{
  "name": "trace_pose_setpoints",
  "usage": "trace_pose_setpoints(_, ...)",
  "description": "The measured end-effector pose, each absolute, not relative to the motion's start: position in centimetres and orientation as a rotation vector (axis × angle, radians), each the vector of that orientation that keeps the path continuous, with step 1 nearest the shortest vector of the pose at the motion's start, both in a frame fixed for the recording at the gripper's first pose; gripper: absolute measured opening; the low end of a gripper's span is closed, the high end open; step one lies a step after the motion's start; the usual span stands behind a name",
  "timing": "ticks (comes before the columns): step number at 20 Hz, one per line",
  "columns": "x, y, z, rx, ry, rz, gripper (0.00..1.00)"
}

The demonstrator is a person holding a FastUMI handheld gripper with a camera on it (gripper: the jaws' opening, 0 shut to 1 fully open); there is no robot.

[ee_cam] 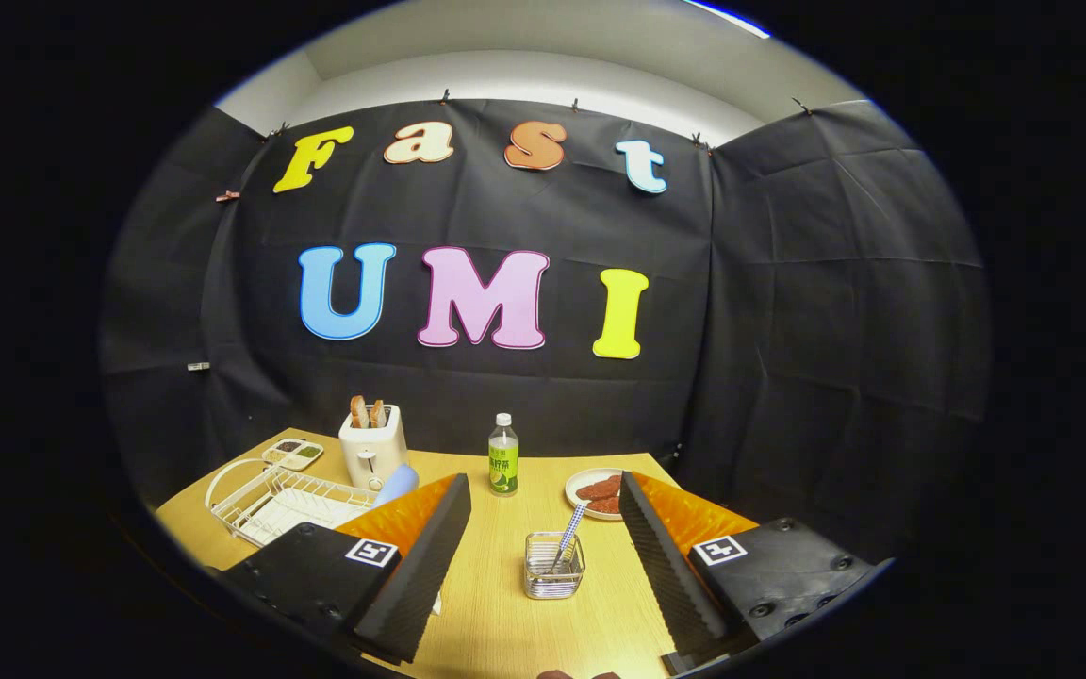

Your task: Take the plate from the dish rack, then take the spoon from the basket and place it into the plate.

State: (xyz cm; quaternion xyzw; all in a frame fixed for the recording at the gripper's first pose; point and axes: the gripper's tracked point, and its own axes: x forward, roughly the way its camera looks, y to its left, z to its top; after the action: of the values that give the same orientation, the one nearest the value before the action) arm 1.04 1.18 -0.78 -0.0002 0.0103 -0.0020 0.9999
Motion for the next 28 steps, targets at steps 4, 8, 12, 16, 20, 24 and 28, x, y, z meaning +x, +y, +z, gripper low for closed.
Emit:
trace_pose_setpoints(4, 1.5, 1.8, -0.4, -0.01, 0.013, -0.001, 0.97)
trace_pose_setpoints(8, 3.1, 3.8, 0.3, -0.003, 0.034, 0.014, 0.97)
trace_pose_setpoints(12, 6.0, 7.3, 0.7, -0.028, 0.061, 0.003, 0.97)
trace_pose_setpoints(16, 9.4, 12.6, -1.0, -0.102, 0.129, 0.043, 0.97)
trace_pose_setpoints(20, 12.9, 15.7, -4.9, -0.165, 0.226, 0.024, 0.98)
trace_pose_setpoints(24, 15.4, 17.1, -10.0, -0.19, 0.377, 0.027, 0.97)
trace_pose_setpoints(28, 16.3, 18.1, -14.0, -0.104, 0.526, 0.057, 0.89)
